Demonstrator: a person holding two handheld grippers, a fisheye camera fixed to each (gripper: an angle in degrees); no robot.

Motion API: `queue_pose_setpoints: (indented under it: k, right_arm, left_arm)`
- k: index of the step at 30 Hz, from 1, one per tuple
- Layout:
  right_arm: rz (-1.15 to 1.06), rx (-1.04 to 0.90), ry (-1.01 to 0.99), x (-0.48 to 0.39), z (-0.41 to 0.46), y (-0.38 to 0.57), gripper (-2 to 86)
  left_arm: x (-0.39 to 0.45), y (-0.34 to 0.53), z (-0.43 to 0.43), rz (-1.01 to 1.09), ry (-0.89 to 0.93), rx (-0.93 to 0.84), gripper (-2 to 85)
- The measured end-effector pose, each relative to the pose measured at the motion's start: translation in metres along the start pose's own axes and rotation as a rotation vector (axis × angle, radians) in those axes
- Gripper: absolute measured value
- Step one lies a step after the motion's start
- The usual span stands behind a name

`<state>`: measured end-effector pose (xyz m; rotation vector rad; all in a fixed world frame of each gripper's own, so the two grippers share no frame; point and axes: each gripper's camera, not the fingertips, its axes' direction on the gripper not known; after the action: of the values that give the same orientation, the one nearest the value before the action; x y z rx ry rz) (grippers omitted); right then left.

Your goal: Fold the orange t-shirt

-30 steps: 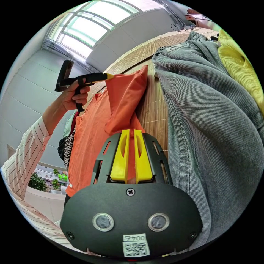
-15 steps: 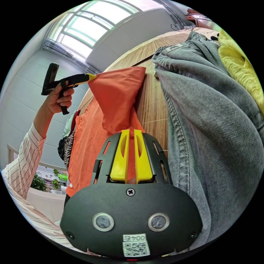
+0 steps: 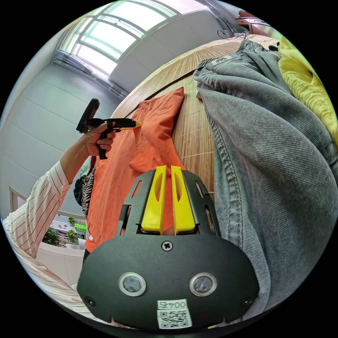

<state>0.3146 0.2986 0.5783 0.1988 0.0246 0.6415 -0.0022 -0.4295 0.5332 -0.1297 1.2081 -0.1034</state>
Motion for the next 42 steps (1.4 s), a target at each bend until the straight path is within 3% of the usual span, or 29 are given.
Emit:
queue_pose_setpoints:
  k: [7, 11, 15, 21, 25, 31, 36, 39, 42]
  right_arm:
    - [-0.004, 0.002, -0.007, -0.011, 0.002, 0.008, 4.7]
    - [-0.092, 0.018, 0.018, -0.032, -0.001, 0.014, 6.7]
    - [-0.322, 0.05, 0.112, -0.08, -0.004, 0.027, 8.0]
    - [-0.462, 0.033, 0.183, -0.129, 0.017, 0.041, 8.1]
    - [-0.714, 0.005, 0.371, -0.192, 0.048, 0.04, 9.8]
    - [-0.929, -0.176, 0.56, -0.235, 0.096, 0.034, 6.7]
    - [-0.956, -0.349, 0.514, -0.241, 0.111, 0.018, 8.4]
    - [-0.91, -0.335, 0.534, -0.234, 0.11, 0.006, 4.8]
    - [-0.738, -0.289, 0.415, -0.219, 0.092, -0.017, 0.9]
  left_arm:
    - [-0.037, 0.043, -0.037, -0.161, 0.209, 0.197, 8.7]
    - [-0.038, 0.123, -0.058, -0.119, 0.348, 0.36, 7.4]
    - [-0.012, 0.237, -0.04, -0.004, 0.244, 0.365, 3.9]
    - [-0.02, 0.351, -0.009, -0.07, 0.18, 0.346, 1.2]
    - [-0.03, 0.362, -0.004, -0.092, 0.235, 0.334, 0.9]
    - [-0.01, 0.366, 0.003, -0.028, 0.078, 0.262, 0.8]
    - [-0.019, 0.379, 0.007, -0.043, 0.119, 0.262, 0.7]
    - [-0.024, 0.386, 0.01, -0.05, 0.142, 0.263, 0.7]
    - [-0.025, 0.392, 0.011, -0.05, 0.14, 0.264, 0.7]
